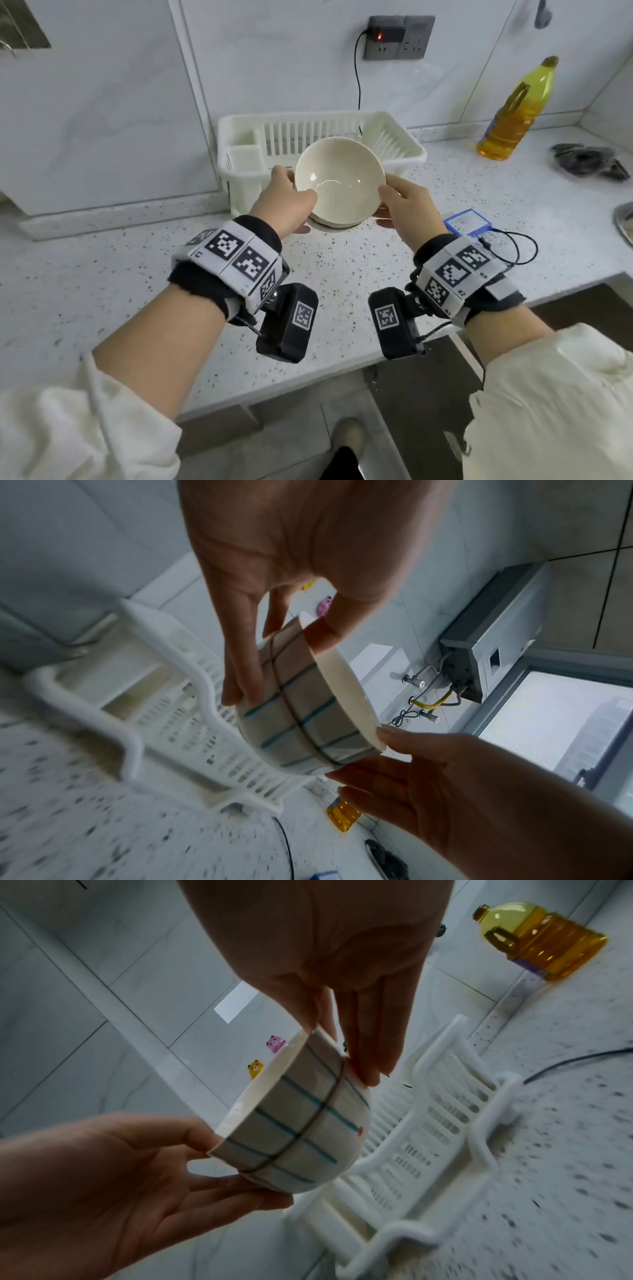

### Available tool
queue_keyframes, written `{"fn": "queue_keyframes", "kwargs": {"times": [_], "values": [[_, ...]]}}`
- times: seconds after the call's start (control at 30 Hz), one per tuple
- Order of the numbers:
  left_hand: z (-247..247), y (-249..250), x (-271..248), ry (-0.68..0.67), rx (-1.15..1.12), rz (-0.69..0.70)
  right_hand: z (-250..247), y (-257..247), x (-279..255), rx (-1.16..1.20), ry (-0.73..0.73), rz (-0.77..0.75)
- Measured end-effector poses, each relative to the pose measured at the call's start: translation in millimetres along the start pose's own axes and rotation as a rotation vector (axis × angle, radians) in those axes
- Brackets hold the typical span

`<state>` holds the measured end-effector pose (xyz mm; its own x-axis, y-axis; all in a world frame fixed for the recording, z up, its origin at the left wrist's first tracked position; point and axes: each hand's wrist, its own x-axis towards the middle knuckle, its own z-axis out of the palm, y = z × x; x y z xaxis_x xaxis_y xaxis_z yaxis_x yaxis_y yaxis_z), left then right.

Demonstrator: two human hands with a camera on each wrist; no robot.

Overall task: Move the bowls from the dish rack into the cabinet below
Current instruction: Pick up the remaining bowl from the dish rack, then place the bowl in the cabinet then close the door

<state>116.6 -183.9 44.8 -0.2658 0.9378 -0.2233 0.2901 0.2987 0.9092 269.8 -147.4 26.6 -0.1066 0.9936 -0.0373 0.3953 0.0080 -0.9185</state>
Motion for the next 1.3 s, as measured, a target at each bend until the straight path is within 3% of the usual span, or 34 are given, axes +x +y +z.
{"fn": "queue_keyframes", "kwargs": {"times": [0.33, 0.73, 1.0, 1.3], "values": [[27.6, -59.5, -102.2, -0.032, 0.002, -0.107, -7.2, 59.2, -109.5, 0.018, -0.076, 0.073], [155.0, -149.2, -186.7, -0.133, -0.04, -0.307, -58.9, 209.8, -205.3, -0.097, -0.134, 0.263], [203.1, -234.9, -166.3, -0.171, -0.037, -0.412, -33.9, 302.0, -210.5, -0.029, -0.153, 0.417], [244.4, -341.8, -62.4, -0.154, -0.136, -0.456, 29.4, 401.2, -128.6, 0.007, -0.127, 0.492]]}}
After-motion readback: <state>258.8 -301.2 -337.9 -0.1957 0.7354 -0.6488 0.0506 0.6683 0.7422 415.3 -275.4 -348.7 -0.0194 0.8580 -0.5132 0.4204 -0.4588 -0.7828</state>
